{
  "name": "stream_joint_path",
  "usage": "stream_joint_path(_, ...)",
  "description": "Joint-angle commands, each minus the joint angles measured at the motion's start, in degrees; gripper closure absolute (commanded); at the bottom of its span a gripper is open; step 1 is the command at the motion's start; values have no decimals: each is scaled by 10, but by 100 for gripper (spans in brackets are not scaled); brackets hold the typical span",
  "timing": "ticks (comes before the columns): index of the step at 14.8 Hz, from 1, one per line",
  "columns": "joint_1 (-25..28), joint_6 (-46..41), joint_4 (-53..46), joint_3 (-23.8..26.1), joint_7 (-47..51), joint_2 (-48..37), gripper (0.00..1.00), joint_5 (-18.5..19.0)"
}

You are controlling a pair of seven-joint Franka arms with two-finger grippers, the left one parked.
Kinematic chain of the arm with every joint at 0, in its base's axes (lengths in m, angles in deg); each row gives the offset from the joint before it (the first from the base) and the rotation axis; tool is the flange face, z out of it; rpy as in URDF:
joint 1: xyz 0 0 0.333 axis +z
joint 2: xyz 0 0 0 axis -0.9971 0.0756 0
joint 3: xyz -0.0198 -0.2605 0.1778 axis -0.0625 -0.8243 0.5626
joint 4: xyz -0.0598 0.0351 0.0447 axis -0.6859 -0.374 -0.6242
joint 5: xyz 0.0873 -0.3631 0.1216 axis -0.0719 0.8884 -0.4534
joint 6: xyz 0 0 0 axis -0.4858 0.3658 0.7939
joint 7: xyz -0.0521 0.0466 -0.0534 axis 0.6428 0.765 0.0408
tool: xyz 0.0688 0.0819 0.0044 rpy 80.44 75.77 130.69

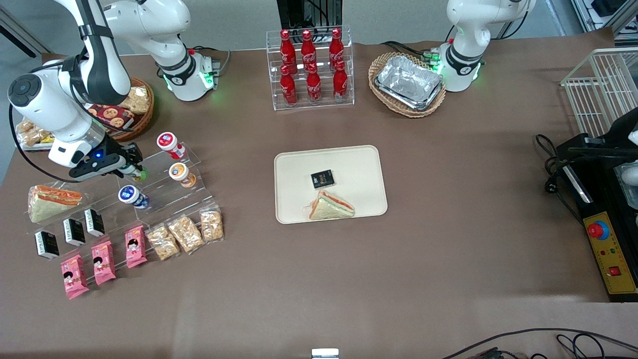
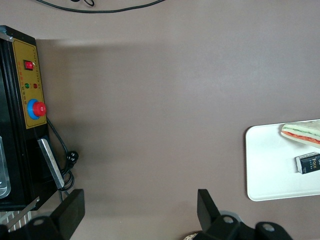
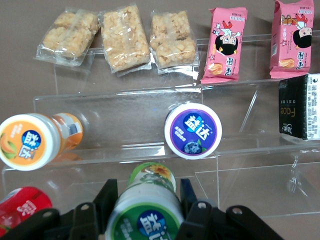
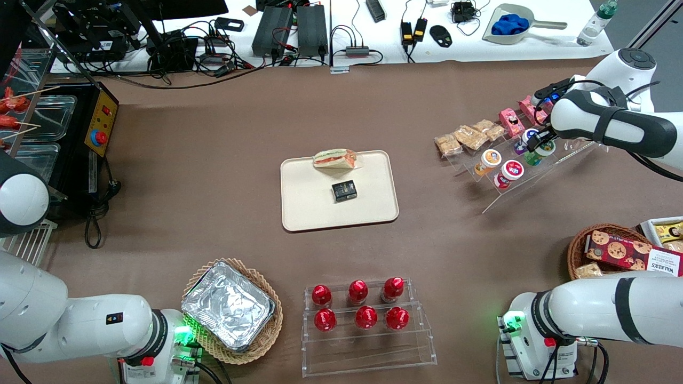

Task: Place green gum on tray
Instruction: 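Close the right gripper around the green-lidded gum canister, then lift the canister out of the rack and carry it toward the white tray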

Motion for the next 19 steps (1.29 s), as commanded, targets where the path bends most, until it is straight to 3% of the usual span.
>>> stream_joint_path(1,1,-3,6,-2,7,-7,60,-5)
stream_joint_path(3,1,-23,-22,-2,9,-7,60,-10)
stream_joint_path(13,37,-355,-287,5,83,-4,60,-11)
stream_joint_path(15,60,-404,-331,5,121,-4,60,-11)
stream_joint_path(19,157,-441,-371,5,281,-4,60,-12)
